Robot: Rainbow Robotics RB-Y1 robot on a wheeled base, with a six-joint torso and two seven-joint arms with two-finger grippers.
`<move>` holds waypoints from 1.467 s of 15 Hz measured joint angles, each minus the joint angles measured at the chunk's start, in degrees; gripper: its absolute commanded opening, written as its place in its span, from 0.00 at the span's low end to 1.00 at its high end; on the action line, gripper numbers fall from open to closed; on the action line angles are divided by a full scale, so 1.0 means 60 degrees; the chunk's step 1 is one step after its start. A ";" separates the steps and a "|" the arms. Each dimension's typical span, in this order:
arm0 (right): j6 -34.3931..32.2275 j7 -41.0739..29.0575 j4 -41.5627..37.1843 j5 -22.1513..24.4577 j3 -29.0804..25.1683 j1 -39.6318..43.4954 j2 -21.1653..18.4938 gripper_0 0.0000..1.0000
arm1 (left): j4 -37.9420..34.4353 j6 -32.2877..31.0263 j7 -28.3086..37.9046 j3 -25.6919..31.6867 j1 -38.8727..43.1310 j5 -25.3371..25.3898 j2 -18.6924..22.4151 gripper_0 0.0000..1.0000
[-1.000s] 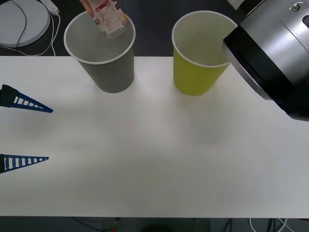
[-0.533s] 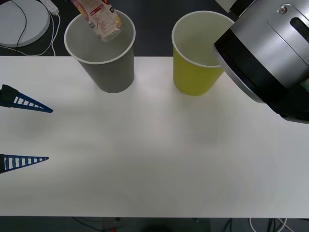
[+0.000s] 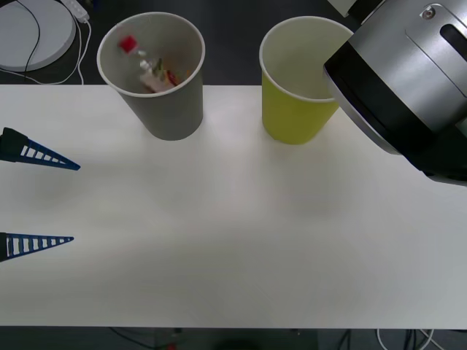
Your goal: Put the can into the green bin and the plastic bottle into the gray bin
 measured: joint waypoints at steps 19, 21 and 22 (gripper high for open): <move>-0.0345 0.1583 -0.0878 -0.1714 -0.0044 0.0745 -0.0965 1.00 | 0.0000 0.0000 0.0000 0.0000 0.0000 0.0000 0.0000 1.00; -0.0516 0.1585 -0.1785 -0.1808 -0.0044 0.1237 -0.1292 1.00 | 0.0000 0.0000 0.0000 0.0000 0.0000 0.0000 0.0000 1.00; -0.0623 0.1585 -0.2285 -0.1863 -0.0044 0.1501 -0.1476 1.00 | 0.0000 0.0000 0.0000 0.0000 0.0000 0.0000 0.0000 1.00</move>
